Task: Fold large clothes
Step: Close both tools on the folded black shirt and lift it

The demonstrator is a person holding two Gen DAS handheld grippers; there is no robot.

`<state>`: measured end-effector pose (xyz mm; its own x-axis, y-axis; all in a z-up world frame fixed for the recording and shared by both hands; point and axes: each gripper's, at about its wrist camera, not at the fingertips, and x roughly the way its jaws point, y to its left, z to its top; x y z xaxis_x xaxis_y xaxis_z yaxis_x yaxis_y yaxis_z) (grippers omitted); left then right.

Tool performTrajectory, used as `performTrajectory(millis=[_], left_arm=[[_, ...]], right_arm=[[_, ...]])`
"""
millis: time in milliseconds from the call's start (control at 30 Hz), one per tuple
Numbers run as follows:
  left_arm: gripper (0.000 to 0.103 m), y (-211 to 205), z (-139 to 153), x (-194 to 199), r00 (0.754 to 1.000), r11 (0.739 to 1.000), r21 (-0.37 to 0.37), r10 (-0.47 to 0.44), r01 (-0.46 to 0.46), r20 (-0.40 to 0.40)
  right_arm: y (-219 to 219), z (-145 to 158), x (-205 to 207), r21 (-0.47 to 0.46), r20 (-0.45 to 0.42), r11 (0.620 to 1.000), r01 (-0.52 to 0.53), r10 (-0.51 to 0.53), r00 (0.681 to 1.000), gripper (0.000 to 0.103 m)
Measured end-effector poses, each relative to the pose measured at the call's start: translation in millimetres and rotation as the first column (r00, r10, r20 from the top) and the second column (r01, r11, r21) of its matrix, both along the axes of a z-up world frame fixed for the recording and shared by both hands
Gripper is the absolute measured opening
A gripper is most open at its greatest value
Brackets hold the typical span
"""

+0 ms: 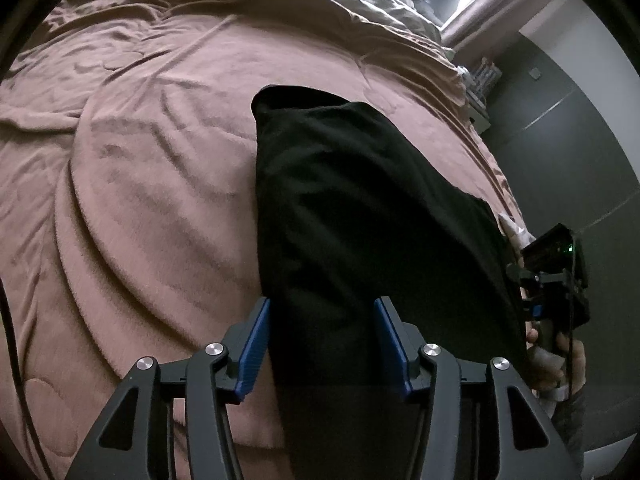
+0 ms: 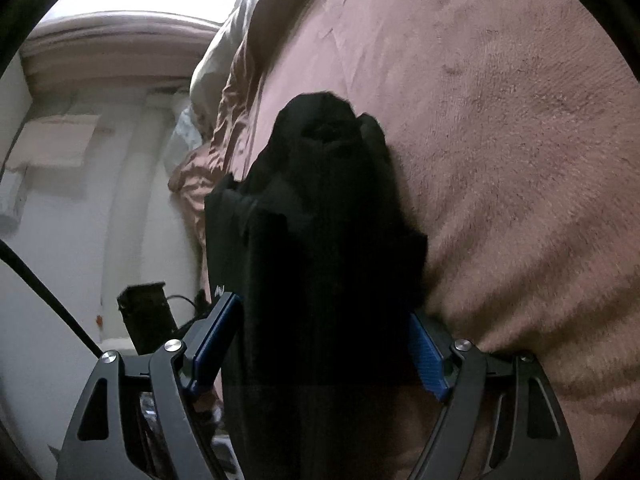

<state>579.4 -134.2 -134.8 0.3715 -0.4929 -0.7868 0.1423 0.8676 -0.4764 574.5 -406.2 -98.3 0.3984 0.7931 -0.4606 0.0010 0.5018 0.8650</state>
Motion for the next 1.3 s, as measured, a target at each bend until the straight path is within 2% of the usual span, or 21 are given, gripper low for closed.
performTrajectory(millis=[67, 100, 133, 167, 200, 300, 367, 533, 667, 967, 1300], left_arm=[[0.054, -1, -1, 3, 1.000, 1.000, -0.002, 0.014, -0.014, 0.001], [0.054, -3, -1, 4, 1.000, 1.000, 0.000, 0.019, -0.019, 0.001], [0.054, -5, 0, 5, 1.000, 1.000, 0.004, 0.021, -0.021, 0.003], [0.054, -7, 1, 6, 1.000, 1.000, 0.009, 0.021, -0.021, 0.005], [0.054, -8, 2, 6, 1.000, 1.000, 0.013, 0.020, -0.020, 0.007], [0.053, -8, 3, 7, 1.000, 1.000, 0.009, 0.025, -0.025, 0.012], [0.046, -8, 3, 7, 0.999, 0.999, 0.014, 0.028, -0.028, 0.017], [0.026, -8, 9, 2, 0.999, 0.999, 0.014, 0.038, -0.038, 0.031], [0.020, -4, 26, -10, 0.996, 0.999, 0.011, 0.040, -0.041, 0.076], [0.014, 12, 79, -54, 0.978, 0.997, -0.058, 0.069, -0.059, 0.199], [0.013, 53, 153, -112, 0.927, 0.986, -0.142, 0.130, -0.084, 0.352]], right_arm=[[9, 2, 6, -0.036, 0.010, 0.999, -0.007, 0.007, 1.000, 0.077], [13, 4, 8, -0.059, 0.017, 0.998, -0.013, 0.014, 1.000, 0.070], [16, 4, 8, -0.075, 0.017, 0.997, -0.018, 0.020, 1.000, 0.062], [19, 3, 8, -0.063, 0.012, 0.998, -0.029, 0.030, 0.999, 0.041], [20, 3, 5, -0.051, 0.014, 0.998, -0.034, 0.034, 0.999, 0.032], [21, 13, -1, -0.067, 0.067, 0.997, -0.034, 0.039, 0.997, 0.019], [24, 20, -8, -0.075, 0.102, 0.997, -0.025, 0.033, 0.994, 0.015], [37, 41, -29, -0.122, 0.171, 0.992, 0.000, 0.021, 0.985, 0.011], [53, 56, -52, -0.139, 0.223, 0.990, 0.018, 0.014, 0.975, 0.010], [70, 104, -121, -0.155, 0.347, 0.987, 0.044, 0.013, 0.938, 0.010], [115, 168, -189, -0.172, 0.496, 0.985, 0.032, 0.059, 0.866, 0.010]])
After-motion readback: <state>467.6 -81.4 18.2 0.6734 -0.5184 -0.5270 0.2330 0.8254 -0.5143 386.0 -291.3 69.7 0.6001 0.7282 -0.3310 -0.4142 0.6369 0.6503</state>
